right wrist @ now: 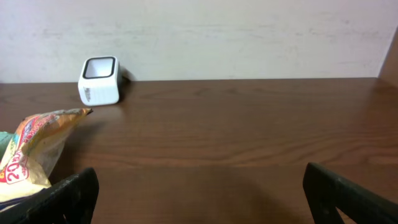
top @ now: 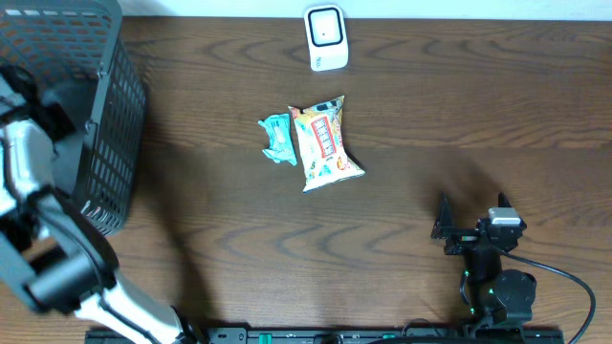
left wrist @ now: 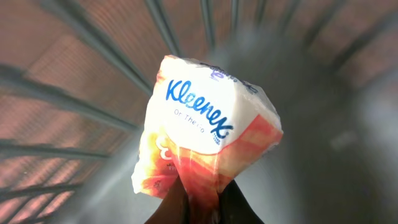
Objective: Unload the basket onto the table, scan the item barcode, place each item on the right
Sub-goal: 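Reach the left gripper into the basket and grasp the orange Kleenex pack, then carry the Kleenex pack out and drop it left of the green pack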
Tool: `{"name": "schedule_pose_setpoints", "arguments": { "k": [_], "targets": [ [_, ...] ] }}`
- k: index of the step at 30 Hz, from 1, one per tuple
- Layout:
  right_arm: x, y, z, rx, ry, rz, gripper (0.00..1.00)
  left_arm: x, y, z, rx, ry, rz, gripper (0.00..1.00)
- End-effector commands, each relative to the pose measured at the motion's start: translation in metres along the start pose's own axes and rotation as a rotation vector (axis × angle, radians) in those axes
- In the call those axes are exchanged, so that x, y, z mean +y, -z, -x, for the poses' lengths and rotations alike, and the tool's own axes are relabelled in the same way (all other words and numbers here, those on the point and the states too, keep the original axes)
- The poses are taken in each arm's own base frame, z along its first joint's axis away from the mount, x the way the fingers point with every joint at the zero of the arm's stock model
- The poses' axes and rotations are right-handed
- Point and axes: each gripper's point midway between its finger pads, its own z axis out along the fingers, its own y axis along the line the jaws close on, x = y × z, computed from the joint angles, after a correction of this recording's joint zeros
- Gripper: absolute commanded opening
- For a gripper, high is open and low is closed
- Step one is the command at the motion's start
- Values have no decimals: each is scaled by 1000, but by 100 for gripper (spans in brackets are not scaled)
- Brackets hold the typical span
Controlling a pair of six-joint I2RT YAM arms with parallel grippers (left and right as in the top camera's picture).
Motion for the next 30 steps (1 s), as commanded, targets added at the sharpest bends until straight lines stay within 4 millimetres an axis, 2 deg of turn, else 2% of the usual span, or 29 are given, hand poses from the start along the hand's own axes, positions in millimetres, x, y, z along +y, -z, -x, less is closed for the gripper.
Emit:
{"name": "schedule_pose_setpoints", "arguments": {
  "k": [1, 2, 5, 9, 12, 14, 16, 18, 24, 30],
  "targets": [
    [-1, 0, 0, -1, 14, -4, 99, -15, 91, 58, -200, 302, -159, 7],
    [-1, 0, 0, -1, 14, -4, 99, -23, 117, 68, -238, 329, -230, 7],
    [-1, 0, 0, -1, 14, -4, 99, -39, 174, 82, -302, 383, -387, 7],
    [-1, 0, 0, -1, 14, -5, 99, -72, 246, 83, -297, 491, -652, 7],
    [-1, 0, 0, -1, 14, -5, 99, -106, 281, 72, -260, 455, -788, 7],
    [-1, 0, 0, -1, 14, -4, 99, -136, 295, 56, -222, 402, -836, 7],
    [-1, 0, 0, -1, 14, -4, 99, -160, 299, 42, -179, 364, -854, 7],
    [-1, 0, 0, -1, 14, -4, 99, -182, 296, 23, -131, 326, -829, 7],
    [-1, 0, 0, -1, 14, -4, 99, -230, 261, -52, 23, 180, -609, 7],
    [-1, 0, 0, -1, 14, -5, 99, -275, 223, -126, 161, -10, -467, 7]
  ]
}}
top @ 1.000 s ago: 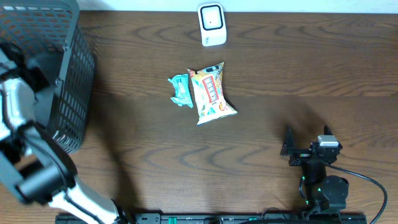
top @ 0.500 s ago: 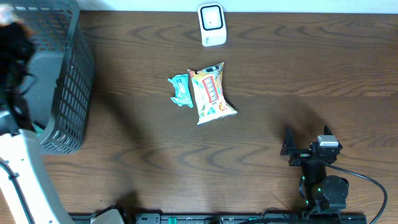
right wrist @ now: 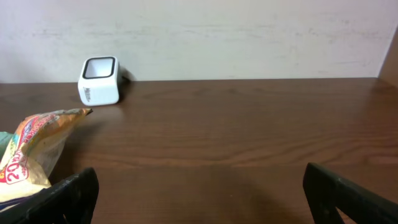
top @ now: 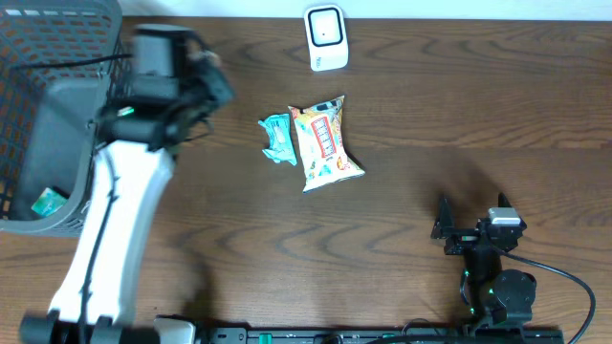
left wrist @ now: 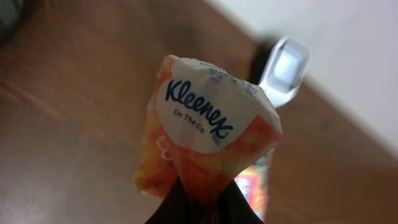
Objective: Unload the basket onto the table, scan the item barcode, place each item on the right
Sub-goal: 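Carry the Kleenex pack out and drop it left of the green pack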
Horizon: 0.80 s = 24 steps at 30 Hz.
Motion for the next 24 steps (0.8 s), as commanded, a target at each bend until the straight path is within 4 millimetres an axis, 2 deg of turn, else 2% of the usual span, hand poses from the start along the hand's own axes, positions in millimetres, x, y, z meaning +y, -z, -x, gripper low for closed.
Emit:
{"name": "schedule_pose_setpoints", "arguments": {
  "k": [1, 6, 12, 17, 19, 20, 21, 24],
  "targets": [
    [-1, 0, 0, -1, 14, -4, 99, 5, -34, -20, 20, -61, 140, 7],
    [-1, 0, 0, -1, 14, -4, 99, 13, -92, -62, 120, -139, 259, 7],
    [-1, 0, 0, -1, 14, -4, 99, 40, -147, -92, 181, -188, 387, 7],
    [-1, 0, 0, -1, 14, -4, 99, 67, -169, -101, 189, -221, 502, 8],
    [-1, 0, 0, -1, 14, -4, 99, 71, -172, -105, 200, -224, 512, 9],
    [-1, 0, 0, -1, 14, -4, 99, 71, -173, -106, 203, -225, 514, 13],
    [-1, 0, 0, -1, 14, -4, 99, 71, -173, -106, 204, -225, 513, 22],
    [-1, 0, 0, -1, 14, -4, 99, 70, -173, -106, 203, -227, 511, 26]
  ]
}}
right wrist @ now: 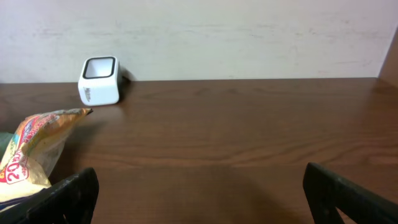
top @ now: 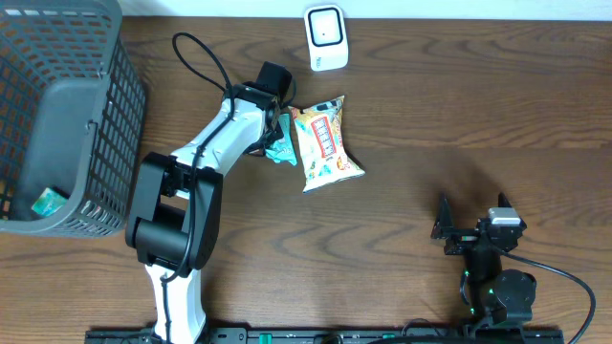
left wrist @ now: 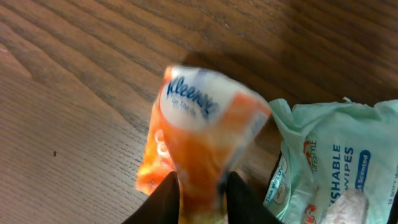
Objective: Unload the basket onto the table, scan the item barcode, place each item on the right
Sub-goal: 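Carry the Kleenex pack out and drop it left of the green pack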
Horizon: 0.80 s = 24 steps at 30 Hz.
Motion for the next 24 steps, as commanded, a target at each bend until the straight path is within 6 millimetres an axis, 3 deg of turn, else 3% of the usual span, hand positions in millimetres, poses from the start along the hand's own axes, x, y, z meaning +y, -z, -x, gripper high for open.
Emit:
{"name": "schedule_pose_setpoints", "arguments": {
  "k": [1, 4, 5, 8, 10, 13, 16, 19, 21, 24],
  "targets": [
    [-1, 0, 0, -1, 14, -4, 99, 2, 5, 9, -36, 4, 19, 30],
    [-1, 0, 0, -1, 14, -4, 99, -1, 13, 16, -56, -54, 3, 60],
    [-1, 0, 0, -1, 14, -4, 99, -3, 21, 22, -75, -83, -11, 63],
    [-1, 0, 0, -1, 14, -4, 99, -8, 58, 45, -153, -151, -61, 90],
    [-1, 0, 0, -1, 14, -4, 99, -8, 92, 66, -230, -178, -103, 97],
    [-1, 0, 0, -1, 14, -4, 99, 13, 148, 103, -390, -113, -125, 99],
    [-1, 0, 0, -1, 14, -4, 99, 56, 200, 140, -556, 18, -128, 100],
    [-1, 0, 0, -1, 14, -4, 99, 117, 237, 170, -671, 166, -116, 100],
    [-1, 0, 0, -1, 14, -4, 99, 161, 247, 182, -709, 255, -74, 100],
    [-1, 0, 0, -1, 14, -4, 99, 230, 243, 190, -712, 376, 24, 100]
  ]
}}
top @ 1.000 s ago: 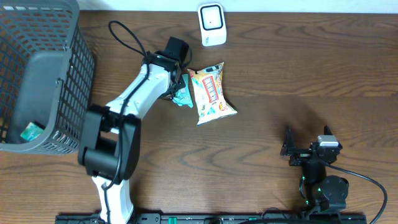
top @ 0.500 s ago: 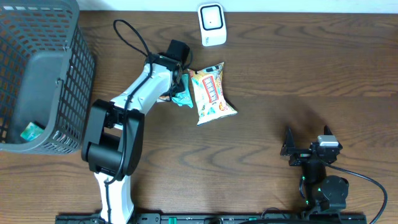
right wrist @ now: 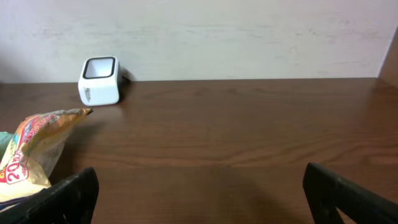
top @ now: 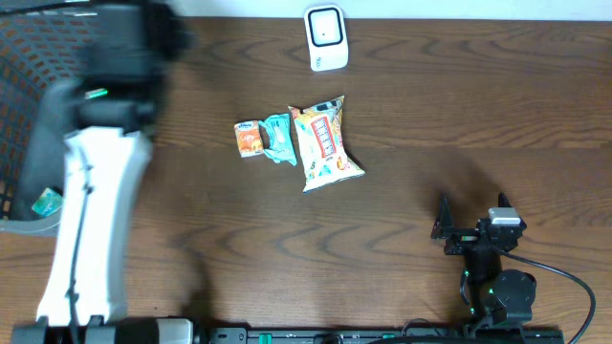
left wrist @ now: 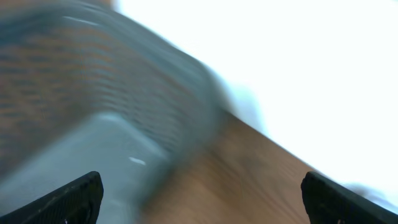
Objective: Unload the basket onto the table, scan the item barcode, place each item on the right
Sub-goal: 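Carry the Kleenex pack out and drop it left of the green pack, then reach the left gripper into the basket and grasp the green tissue pack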
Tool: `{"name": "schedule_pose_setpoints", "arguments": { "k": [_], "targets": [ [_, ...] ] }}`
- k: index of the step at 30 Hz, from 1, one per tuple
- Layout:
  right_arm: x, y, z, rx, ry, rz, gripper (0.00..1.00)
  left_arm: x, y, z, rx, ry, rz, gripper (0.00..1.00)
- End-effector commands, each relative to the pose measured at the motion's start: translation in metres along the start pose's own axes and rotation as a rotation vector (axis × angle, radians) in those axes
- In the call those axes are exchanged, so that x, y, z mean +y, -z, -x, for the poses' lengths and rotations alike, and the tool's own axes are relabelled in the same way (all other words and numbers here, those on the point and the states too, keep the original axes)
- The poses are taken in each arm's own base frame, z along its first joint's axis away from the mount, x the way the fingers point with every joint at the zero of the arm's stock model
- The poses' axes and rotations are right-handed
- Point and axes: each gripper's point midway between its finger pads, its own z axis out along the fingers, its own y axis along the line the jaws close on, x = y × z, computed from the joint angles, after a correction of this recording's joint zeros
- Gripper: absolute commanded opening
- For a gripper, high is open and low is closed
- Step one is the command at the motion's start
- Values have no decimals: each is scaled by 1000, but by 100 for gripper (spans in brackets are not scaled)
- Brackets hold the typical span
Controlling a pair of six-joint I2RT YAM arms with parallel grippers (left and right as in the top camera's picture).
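An orange Kleenex tissue pack [top: 249, 139] lies on the table, touching the left side of a teal wipes pack [top: 279, 139]. A colourful snack bag [top: 325, 143] lies to the right of the wipes, also seen in the right wrist view as the snack bag [right wrist: 31, 155]. The white scanner [top: 326, 36] stands at the far edge; the right wrist view shows this scanner [right wrist: 99, 81] too. My left gripper [top: 143, 33], blurred, is by the grey basket [top: 38, 105]; in its own view the left gripper [left wrist: 200, 202] is open and empty. My right gripper [right wrist: 202, 199] rests open at the near right.
A small green item [top: 46, 203] lies in the basket's bottom. The basket wall [left wrist: 93, 93] fills the blurred left wrist view. The right arm's base [top: 497, 287] sits at the table's near edge. A pale wall runs behind the scanner.
My left gripper has let go of the Kleenex pack, which now lies beside the wipes. The gripper has opened and moved from the wipes to the basket at the far left. The right arm is unmoved.
My left gripper was shut on the Kleenex pack inside the basket. Then it held the pack over the table with the scanner ahead. Then the pack was down by the wipes, still gripped. Now the pack lies free and the open gripper is back by the basket.
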Motion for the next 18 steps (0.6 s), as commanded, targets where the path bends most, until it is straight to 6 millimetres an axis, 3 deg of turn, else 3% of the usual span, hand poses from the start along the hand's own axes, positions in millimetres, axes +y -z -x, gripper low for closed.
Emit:
{"name": "schedule_pose_setpoints", "arguments": {
  "k": [1, 4, 7, 12, 18],
  "targets": [
    [-1, 0, 0, -1, 14, -4, 99, 75, -24, 9, 13, 37, 191, 100],
    [-1, 0, 0, -1, 14, -4, 99, 139, -37, 0, 79, 99, 341, 100],
    [-1, 0, 0, -1, 14, -4, 99, 185, -46, -23, 180, 124, 458, 100],
    [-1, 0, 0, -1, 14, -4, 99, 231, -65, -71, 371, 120, 585, 100],
    [-1, 0, 0, -1, 14, -4, 99, 261, -85, -140, 586, 195, 725, 98]
  ]
}}
